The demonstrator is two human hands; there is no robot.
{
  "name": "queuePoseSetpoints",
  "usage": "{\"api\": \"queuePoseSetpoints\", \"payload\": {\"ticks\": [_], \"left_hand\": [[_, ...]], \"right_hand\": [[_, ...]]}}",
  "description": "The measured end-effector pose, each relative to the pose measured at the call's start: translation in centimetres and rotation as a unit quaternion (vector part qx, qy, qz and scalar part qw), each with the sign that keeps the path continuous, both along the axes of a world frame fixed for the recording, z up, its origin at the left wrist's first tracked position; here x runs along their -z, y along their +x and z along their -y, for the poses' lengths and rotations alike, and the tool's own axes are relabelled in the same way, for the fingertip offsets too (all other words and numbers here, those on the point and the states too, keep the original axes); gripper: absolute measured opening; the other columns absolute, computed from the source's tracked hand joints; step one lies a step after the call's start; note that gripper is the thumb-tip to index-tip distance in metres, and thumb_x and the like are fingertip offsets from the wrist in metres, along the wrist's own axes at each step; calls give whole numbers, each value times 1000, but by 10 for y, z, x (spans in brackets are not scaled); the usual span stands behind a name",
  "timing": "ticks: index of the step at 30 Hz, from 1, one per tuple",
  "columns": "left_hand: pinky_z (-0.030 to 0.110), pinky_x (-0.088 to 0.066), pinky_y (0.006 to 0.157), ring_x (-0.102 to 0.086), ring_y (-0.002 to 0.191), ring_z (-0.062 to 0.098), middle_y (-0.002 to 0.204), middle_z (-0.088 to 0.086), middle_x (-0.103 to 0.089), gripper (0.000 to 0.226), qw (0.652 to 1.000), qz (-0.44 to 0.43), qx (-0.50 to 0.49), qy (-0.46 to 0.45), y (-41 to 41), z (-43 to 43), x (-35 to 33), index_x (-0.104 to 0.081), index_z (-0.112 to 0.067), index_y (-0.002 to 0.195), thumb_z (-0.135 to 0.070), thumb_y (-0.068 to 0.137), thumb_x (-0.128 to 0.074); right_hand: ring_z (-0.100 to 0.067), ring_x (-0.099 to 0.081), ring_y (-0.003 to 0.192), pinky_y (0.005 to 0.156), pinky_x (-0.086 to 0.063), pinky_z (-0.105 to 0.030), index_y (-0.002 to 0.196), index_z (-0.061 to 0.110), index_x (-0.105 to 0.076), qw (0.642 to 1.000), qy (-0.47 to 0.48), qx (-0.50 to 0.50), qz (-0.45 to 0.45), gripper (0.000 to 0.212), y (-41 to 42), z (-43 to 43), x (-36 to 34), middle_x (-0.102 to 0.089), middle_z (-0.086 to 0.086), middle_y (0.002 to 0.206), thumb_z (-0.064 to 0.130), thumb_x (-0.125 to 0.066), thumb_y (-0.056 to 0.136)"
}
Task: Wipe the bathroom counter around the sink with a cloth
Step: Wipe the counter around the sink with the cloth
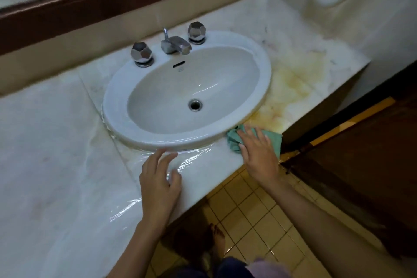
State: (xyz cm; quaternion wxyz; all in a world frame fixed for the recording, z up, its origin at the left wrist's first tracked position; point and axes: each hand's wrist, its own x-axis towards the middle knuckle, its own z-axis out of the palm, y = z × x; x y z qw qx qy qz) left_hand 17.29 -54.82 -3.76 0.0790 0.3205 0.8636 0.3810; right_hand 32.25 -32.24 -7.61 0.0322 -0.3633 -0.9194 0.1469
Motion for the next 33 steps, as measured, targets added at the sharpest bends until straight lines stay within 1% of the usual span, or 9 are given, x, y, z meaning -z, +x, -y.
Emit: {"api": "queuePoseSetpoints", "payload": {"ticks": [4, 9, 11, 13, 16, 19, 23, 28, 33], "left_hand": [[31, -34, 96, -52, 120, 22, 131, -2, -58, 41, 997, -4, 77, 28, 6, -40, -5, -68, -20, 111, -25, 77, -45], [40, -39, 97, -51, 121, 20, 131, -6, -57, 40, 991, 4, 130, 35, 11, -87, -6, -69, -23, 109, -31, 78, -44], [40, -40, 94, -51, 120, 20, 131, -6, -57, 40, 990, -1, 137, 32, 11, -110, -9, -68, -24, 109, -32, 77, -45], [41, -39, 93, -52, 119, 21, 132, -6, -57, 42, 989, -10, 142, 28, 14, -139, -11, -68, -24, 110, -34, 77, -43], [44, -39, 94, -51, 122, 23, 134, -5, -55, 46, 989, -28, 144, 11, 15, -179, -15, -67, -25, 111, -38, 76, -42], [45, -42, 97, -50, 124, 23, 138, -3, -53, 50, 990, -37, 136, -12, 17, -236, -12, -65, -23, 117, -41, 77, -40], [39, -44, 98, -50, 124, 17, 143, -4, -47, 44, 994, 0, 91, -58, 17, -303, 1, -56, -24, 129, -36, 88, -47], [28, -42, 78, -60, 95, 3, 119, -20, -60, 36, 988, 89, -10, -127, 19, -329, 8, -55, -36, 124, -48, 92, -44], [22, -38, 71, -55, 89, -12, 100, -24, -63, 27, 984, 108, -40, -138, 21, -334, -1, -58, -44, 103, -55, 85, -41]], "right_hand": [[-22, -14, 147, 116, -14, -42, 146, 29, -35, 1000, -2, -15, 16, 52, 2, -2, -6, -24, 7, 157, 42, -20, 98], [-20, -12, 147, 115, -16, -41, 146, 25, -37, 995, -73, 51, -47, 42, 19, -43, -13, -28, 1, 156, 31, -34, 104], [-25, -32, 139, 109, -31, -39, 141, 24, -45, 967, -163, 131, -148, 40, 25, -64, -21, -42, -5, 147, 32, -35, 104], [-24, -58, 109, 84, -48, -28, 124, 26, -58, 913, -226, 203, -271, 28, 35, -90, -36, -62, -6, 118, 28, -38, 103], [-24, -59, 81, 67, -44, -31, 96, 25, -62, 849, -276, 261, -367, 23, 49, -133, -52, -61, -15, 91, 26, -39, 102], [-27, -51, 71, 63, -38, -31, 90, 15, -60, 831, -249, 293, -401, 27, 63, -204, -62, -54, -17, 79, 28, -39, 101], [-21, -53, 77, 57, -37, -27, 101, 7, -59, 864, -174, 308, -358, 28, 62, -311, -67, -58, -6, 84, 22, -36, 103], [-39, -50, 109, 89, -36, -42, 136, 12, -46, 936, -60, 290, -190, 37, 32, -414, -29, -54, -23, 122, 23, -36, 102], [-36, -15, 143, 113, -15, -49, 149, 28, -21, 985, 30, 167, 13, 52, -14, -466, -13, -21, -13, 157, 29, -35, 99]]}}
